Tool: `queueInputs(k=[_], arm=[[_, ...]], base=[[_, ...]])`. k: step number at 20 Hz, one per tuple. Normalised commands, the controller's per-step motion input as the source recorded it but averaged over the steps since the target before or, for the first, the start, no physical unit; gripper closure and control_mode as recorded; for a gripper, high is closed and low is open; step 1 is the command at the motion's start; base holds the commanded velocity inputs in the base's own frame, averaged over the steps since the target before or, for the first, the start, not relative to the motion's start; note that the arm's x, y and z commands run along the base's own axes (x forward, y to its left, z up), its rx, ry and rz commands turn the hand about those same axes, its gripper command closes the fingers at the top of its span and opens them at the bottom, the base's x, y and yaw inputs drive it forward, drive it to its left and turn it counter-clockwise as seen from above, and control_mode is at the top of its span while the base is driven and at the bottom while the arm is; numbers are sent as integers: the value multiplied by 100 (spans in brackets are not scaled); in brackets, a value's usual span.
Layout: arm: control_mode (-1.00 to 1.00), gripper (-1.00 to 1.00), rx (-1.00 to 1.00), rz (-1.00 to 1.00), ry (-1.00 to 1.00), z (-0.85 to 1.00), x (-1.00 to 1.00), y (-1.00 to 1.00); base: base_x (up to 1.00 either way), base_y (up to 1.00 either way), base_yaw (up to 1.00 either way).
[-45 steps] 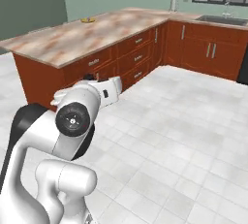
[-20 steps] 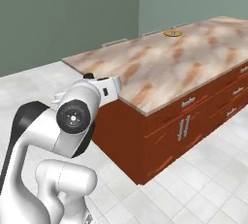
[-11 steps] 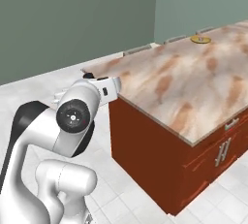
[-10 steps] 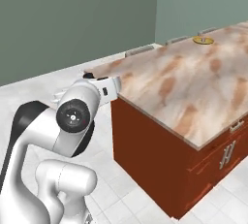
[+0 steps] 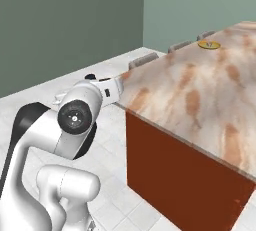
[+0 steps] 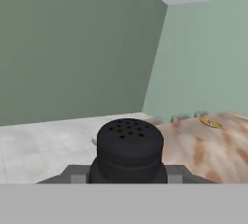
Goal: Retrieve the shaker from the cabinet and place it next the steak on a plate on the dining table.
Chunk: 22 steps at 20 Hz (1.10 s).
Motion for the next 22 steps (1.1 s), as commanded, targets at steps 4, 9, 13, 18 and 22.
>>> queueInputs(k=[4,9,13,18,22], arm=[[100,100,0,0,0,0,0,0],[100,100,0,0,0,0,0,0],[100,100,0,0,0,0,0,0],[100,100,0,0,0,0,0,0],[100,100,0,0,0,0,0,0]], base=[[96,100,-43],[90,100,-43],[86,100,-42],[78,100,-39],[75,100,-37]])
